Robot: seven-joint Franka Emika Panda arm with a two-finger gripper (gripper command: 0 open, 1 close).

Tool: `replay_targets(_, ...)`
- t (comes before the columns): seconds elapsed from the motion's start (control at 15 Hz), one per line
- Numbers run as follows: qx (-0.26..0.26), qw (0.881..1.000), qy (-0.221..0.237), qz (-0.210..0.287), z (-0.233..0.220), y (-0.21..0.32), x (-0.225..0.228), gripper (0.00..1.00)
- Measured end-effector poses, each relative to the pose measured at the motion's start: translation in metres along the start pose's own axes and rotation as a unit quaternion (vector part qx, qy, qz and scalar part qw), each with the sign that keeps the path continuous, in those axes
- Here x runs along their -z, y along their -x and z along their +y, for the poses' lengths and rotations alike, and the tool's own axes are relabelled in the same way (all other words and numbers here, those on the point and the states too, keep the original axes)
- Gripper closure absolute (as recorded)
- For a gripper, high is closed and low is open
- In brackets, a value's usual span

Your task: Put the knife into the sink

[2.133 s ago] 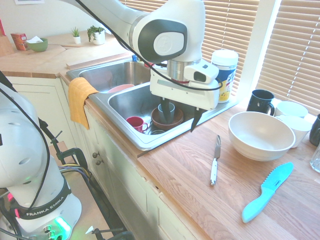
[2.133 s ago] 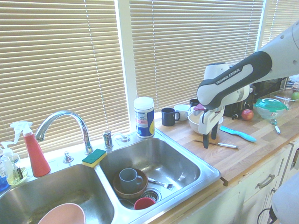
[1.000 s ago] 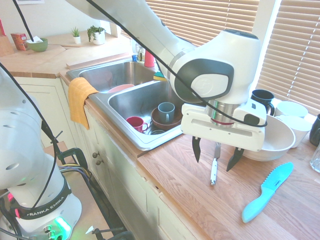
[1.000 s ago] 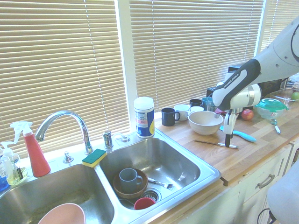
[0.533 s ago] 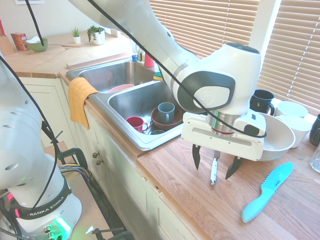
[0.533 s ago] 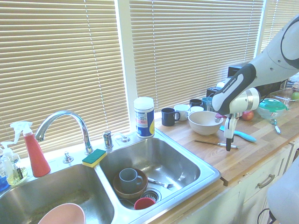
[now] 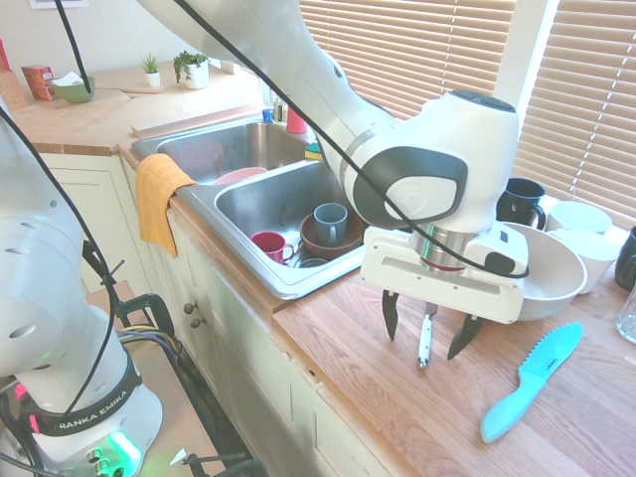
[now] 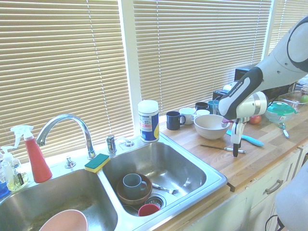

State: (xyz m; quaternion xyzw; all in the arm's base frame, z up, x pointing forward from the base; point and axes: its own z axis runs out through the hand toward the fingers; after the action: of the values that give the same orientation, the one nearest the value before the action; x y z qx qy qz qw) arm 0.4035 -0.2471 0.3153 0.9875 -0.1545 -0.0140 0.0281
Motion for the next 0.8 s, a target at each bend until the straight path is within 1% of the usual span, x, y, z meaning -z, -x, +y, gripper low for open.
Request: replay_targets(0.8,0.005,1.000,-0.001,-0.001,-0.0053,0.0015,-0.0005,1.00)
